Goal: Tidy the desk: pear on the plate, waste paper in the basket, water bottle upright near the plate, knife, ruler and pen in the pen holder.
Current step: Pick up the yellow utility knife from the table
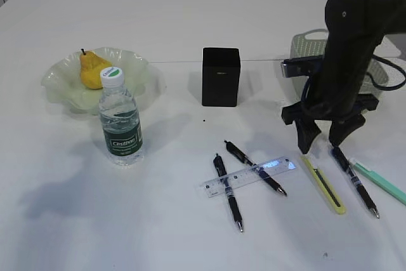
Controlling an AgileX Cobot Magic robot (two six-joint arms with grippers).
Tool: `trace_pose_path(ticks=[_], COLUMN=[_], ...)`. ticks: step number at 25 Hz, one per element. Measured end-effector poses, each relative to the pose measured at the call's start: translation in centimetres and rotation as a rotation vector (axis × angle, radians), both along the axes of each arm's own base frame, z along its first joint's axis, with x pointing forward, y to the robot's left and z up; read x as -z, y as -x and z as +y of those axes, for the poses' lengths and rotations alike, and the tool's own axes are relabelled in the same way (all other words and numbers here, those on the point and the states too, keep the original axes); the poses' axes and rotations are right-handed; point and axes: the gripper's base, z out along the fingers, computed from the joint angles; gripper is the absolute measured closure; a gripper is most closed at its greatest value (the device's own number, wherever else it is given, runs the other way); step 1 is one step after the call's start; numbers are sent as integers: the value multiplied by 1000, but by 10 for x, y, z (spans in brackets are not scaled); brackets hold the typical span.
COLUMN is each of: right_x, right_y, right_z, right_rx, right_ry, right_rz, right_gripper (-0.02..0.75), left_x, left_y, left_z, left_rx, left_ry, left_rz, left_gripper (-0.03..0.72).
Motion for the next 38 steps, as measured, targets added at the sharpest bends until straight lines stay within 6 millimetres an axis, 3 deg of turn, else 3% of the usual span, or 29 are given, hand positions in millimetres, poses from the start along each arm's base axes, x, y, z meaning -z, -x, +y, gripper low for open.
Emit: trace_pose_path(ticks=[9, 38], right_x=[24, 36], right_y=[-6, -14], right_z=[1, 3], right_rx=[0, -2], right_ry=[3, -5], right_rz=[15, -39], right_gripper=[276, 277], left_x=[-1, -2], left_y=[-2, -6], left_z=[-2, -2], left_rx=[-15, -26], left_ry=[28, 30], left_rz=[-16, -62], left_gripper=[136, 143])
